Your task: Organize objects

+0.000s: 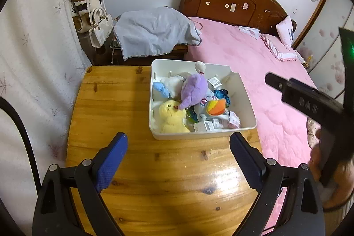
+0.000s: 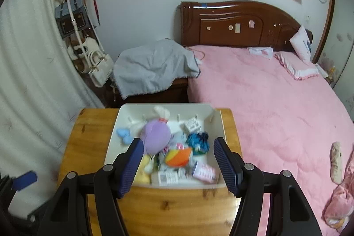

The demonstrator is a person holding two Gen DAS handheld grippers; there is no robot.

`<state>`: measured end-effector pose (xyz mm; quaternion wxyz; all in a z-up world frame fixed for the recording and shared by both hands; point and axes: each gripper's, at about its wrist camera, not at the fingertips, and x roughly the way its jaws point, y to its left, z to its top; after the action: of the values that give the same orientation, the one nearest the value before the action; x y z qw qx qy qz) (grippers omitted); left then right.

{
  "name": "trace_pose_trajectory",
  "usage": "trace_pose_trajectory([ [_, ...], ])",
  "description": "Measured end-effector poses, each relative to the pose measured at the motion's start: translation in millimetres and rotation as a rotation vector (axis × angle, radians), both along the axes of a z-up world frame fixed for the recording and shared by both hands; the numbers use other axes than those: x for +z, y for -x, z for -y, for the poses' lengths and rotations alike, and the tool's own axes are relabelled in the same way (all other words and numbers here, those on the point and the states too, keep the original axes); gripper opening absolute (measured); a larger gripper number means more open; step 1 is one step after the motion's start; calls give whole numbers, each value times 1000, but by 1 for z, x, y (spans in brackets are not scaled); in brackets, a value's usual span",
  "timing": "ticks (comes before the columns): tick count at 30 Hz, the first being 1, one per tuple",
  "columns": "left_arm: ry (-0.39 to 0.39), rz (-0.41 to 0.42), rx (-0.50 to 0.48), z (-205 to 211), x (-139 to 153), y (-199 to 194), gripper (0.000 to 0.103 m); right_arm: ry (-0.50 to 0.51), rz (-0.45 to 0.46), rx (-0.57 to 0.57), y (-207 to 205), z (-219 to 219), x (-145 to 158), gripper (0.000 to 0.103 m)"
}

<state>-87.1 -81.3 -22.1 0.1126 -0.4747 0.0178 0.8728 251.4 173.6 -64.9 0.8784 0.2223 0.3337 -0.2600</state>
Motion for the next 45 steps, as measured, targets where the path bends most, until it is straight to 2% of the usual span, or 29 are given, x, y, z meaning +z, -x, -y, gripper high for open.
trace_pose_trajectory([
  [9,31,21,-12,-3,3,-38,95,-52,-9,23,55,-41,1,67],
  [15,73,24,-5,-5,2,-61,95,-96,-11,5,90,-60,-2,70],
  [22,87,35,3,-7,1,-75,95,-134,-17,-25,120,-74,-4,72],
  [32,129,18,-7,-11,-2,-95,95,-114,-26,-49,139,-91,-2,72],
  [45,179,-20,-6,-4,0,-111,95,-112,-31,-24,143,-103,-1,72],
])
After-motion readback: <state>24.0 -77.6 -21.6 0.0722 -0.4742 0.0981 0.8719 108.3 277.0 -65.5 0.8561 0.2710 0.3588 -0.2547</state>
